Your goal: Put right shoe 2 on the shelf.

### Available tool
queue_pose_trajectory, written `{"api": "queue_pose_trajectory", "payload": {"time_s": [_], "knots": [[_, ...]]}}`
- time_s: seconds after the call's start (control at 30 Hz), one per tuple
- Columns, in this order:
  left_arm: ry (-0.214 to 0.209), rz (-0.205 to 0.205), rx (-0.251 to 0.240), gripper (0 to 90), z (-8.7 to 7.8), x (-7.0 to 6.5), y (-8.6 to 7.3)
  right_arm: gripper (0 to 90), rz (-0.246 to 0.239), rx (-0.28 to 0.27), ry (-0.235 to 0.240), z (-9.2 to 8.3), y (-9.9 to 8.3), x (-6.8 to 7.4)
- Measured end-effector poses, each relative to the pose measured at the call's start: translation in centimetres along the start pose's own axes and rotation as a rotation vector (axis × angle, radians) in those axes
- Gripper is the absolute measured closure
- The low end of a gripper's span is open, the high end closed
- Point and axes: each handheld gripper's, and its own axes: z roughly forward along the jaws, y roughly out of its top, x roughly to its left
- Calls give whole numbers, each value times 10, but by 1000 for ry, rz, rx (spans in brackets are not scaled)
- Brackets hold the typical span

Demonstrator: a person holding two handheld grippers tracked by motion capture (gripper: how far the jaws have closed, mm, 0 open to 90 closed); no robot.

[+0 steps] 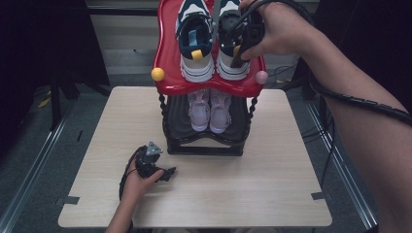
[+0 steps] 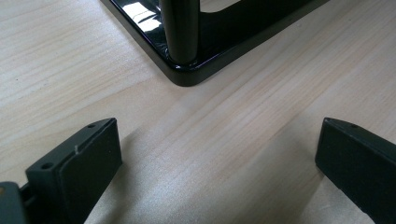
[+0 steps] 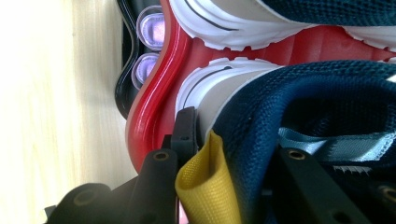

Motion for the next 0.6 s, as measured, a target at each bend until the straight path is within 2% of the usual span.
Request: {"api": "queue_pose_trajectory", "payload": {"time_s": [0.3,0.4,0.6], "knots": [[-2,-5,-1,0,0,0,0,696,12,-13,-3,1,1,0],[0,0,0,0,0,0,0,696,3,-14,1,1,2,0],[-1,0,0,0,0,0,0,695,20,-20,10,1,3,1]]}}
